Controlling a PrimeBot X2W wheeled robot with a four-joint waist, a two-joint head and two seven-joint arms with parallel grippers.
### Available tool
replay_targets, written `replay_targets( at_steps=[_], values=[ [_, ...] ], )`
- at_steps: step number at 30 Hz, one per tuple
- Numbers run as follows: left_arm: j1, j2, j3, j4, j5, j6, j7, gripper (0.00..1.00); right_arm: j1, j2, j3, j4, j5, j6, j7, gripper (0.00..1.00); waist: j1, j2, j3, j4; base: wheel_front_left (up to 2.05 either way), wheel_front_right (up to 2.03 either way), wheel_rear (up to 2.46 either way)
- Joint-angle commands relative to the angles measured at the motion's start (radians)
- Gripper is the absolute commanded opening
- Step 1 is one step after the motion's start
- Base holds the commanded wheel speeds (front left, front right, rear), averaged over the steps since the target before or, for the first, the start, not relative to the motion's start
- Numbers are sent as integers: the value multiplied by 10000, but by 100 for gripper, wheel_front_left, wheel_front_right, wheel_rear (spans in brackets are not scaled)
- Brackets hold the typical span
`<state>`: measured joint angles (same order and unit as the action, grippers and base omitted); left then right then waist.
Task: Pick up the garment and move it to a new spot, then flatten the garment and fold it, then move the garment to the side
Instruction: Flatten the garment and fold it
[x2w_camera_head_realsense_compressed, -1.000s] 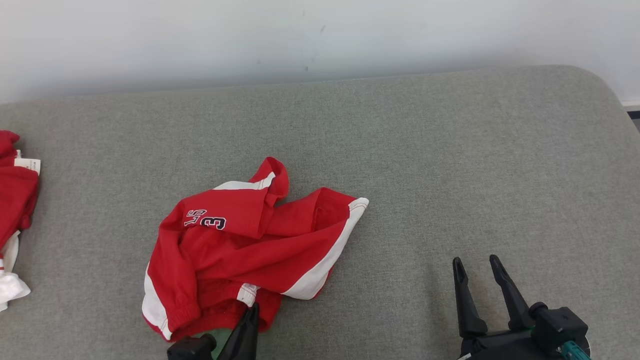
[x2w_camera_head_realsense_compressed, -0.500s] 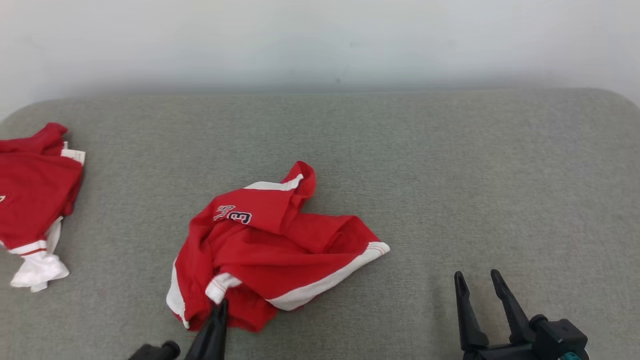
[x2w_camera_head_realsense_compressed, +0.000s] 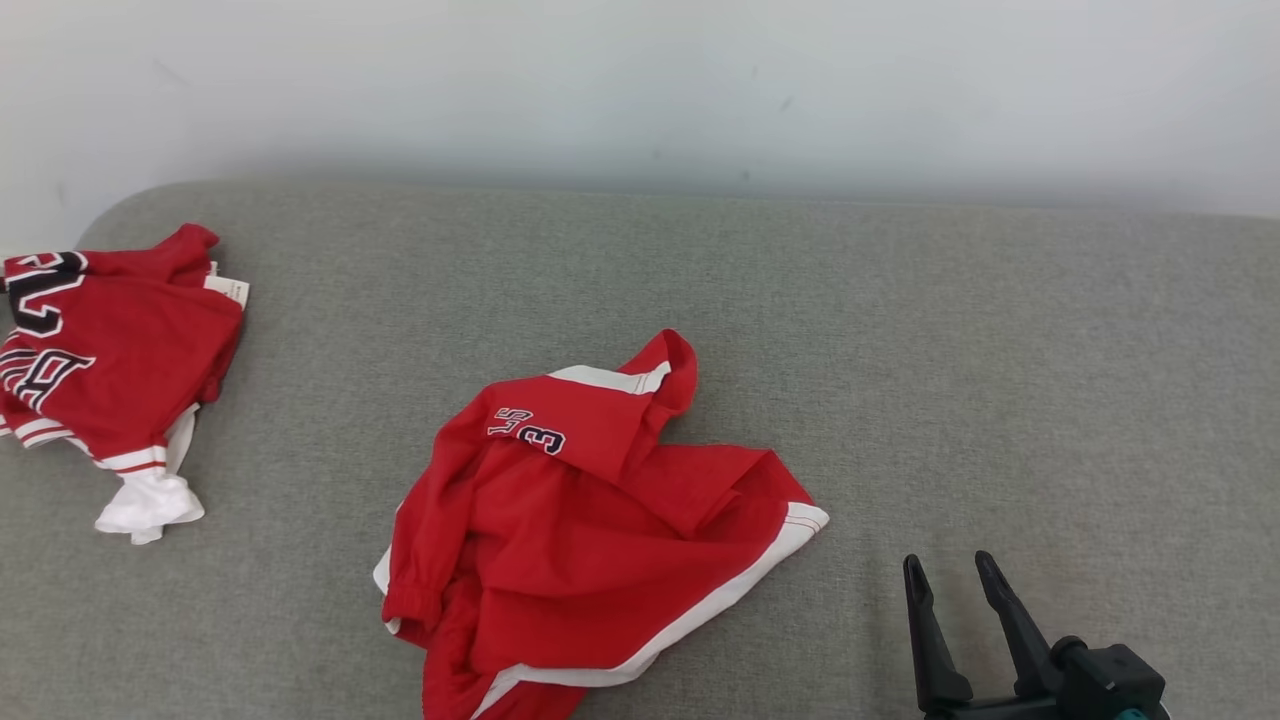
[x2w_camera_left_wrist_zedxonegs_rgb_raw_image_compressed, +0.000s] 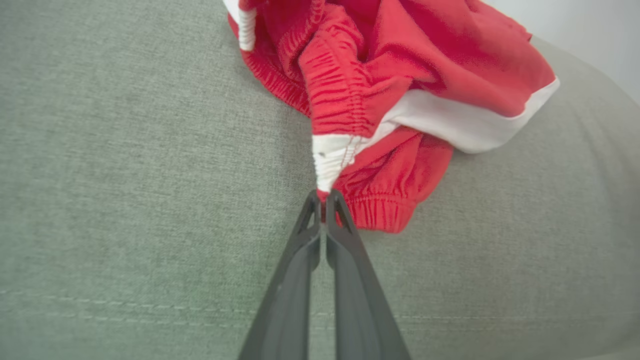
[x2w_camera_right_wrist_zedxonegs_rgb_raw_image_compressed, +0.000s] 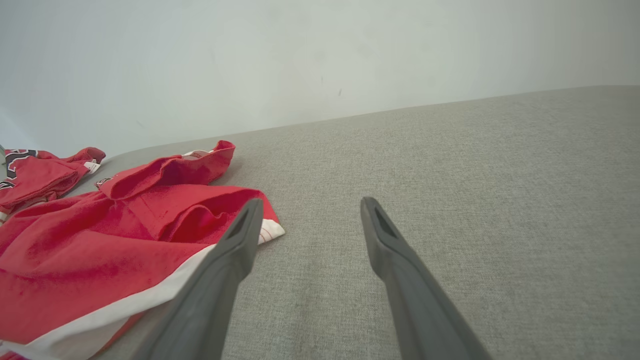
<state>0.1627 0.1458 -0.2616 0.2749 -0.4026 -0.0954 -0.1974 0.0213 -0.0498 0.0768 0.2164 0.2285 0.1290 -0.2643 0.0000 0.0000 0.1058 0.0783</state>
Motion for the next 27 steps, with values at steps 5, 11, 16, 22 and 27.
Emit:
replay_targets(
  at_steps=[5,11,16,22,27],
  values=[
    [-309,16,44,582,8,51,-184,0,-62,-9,161,283,-6,35,-31,100,0,0,-117,309,0,0,0],
    [-513,42,-22,1049,61,-5,-409,84,-265,-8,111,388,-125,35,-30,100,0,0,-132,716,0,0,0],
    [-508,-109,-36,967,-66,-83,-538,100,-320,-11,118,430,-187,35,-30,100,0,0,-135,905,0,0,0],
    [-639,-234,-110,601,-96,-153,-628,100,-501,-9,264,933,-347,35,-30,100,0,0,-137,1049,0,0,0],
    [-871,-283,-253,723,-198,-197,-645,100,-1053,-11,516,1891,-702,35,-28,100,0,0,-164,1106,0,0,0]
  ],
)
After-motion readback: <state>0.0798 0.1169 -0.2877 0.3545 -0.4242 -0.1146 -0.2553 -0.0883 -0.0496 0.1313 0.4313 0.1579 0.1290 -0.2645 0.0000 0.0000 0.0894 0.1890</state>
